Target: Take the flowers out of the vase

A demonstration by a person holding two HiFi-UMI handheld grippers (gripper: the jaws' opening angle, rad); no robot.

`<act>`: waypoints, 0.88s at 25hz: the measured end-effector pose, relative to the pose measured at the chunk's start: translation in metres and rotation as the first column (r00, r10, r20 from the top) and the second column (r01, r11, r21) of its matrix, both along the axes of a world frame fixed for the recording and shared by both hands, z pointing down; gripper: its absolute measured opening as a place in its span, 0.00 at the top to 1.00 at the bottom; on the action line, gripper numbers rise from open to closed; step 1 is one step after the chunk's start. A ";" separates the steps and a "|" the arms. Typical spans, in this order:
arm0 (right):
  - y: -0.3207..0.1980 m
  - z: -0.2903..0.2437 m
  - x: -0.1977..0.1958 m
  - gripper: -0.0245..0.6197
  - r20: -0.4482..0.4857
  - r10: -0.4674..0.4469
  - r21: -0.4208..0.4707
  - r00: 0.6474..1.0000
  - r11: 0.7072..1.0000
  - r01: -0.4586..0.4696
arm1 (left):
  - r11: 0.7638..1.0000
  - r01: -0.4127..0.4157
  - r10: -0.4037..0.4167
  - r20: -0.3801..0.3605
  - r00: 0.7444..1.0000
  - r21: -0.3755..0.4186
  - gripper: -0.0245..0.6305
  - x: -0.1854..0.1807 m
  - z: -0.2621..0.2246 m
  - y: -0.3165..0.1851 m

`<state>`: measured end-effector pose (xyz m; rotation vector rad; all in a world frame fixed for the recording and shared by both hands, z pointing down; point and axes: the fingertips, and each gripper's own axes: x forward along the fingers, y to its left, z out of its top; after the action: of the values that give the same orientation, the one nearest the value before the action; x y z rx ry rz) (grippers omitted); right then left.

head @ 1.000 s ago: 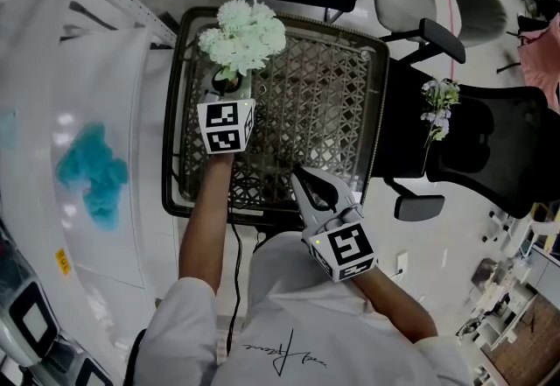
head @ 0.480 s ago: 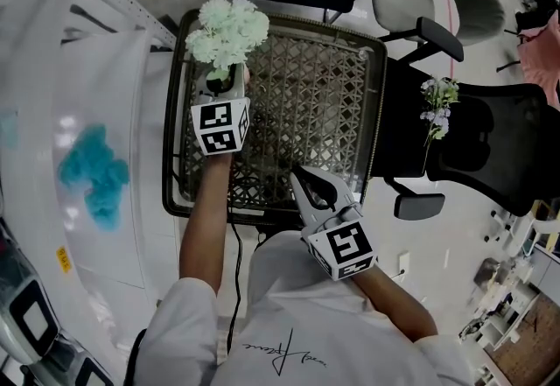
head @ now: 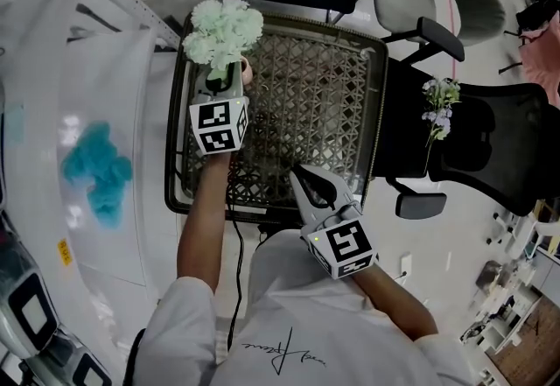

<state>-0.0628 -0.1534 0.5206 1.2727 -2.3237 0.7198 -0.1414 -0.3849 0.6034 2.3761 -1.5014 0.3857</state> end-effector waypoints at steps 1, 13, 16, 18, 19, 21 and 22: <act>0.001 0.000 0.000 0.93 0.001 -0.002 0.000 1.000 1.000 0.002 | 1.000 -0.003 0.003 0.003 1.000 0.003 0.87 0.000 -0.001 0.000; 0.008 -0.006 0.002 0.93 0.007 0.006 0.016 1.000 1.000 -0.006 | 1.000 0.012 -0.012 -0.012 1.000 0.016 0.88 -0.005 -0.013 0.003; 0.010 -0.007 0.002 0.93 0.010 0.004 0.017 1.000 1.000 -0.004 | 1.000 0.017 -0.016 -0.018 1.000 0.021 0.88 -0.007 -0.017 0.003; 0.010 -0.007 0.002 0.93 0.013 0.004 0.018 1.000 1.000 -0.005 | 1.000 0.017 -0.017 -0.018 1.000 0.023 0.88 -0.007 -0.018 0.004; 0.011 -0.007 0.002 0.93 0.015 0.005 0.019 1.000 1.000 -0.006 | 1.000 0.018 -0.017 -0.019 1.000 0.022 0.88 -0.007 -0.019 0.004; 0.010 -0.009 0.001 0.93 0.019 0.007 0.021 1.000 1.000 -0.008 | 1.000 0.022 -0.021 -0.025 0.999 0.021 0.88 -0.007 -0.021 0.005; 0.010 -0.009 0.001 0.93 0.021 0.008 0.022 1.000 1.000 -0.008 | 0.999 0.024 -0.023 -0.028 0.999 0.022 0.88 -0.008 -0.022 0.005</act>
<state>-0.0616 -0.1433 0.5112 1.2907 -2.3505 0.7157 -0.1490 -0.3797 0.5810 2.3686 -1.5278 0.3316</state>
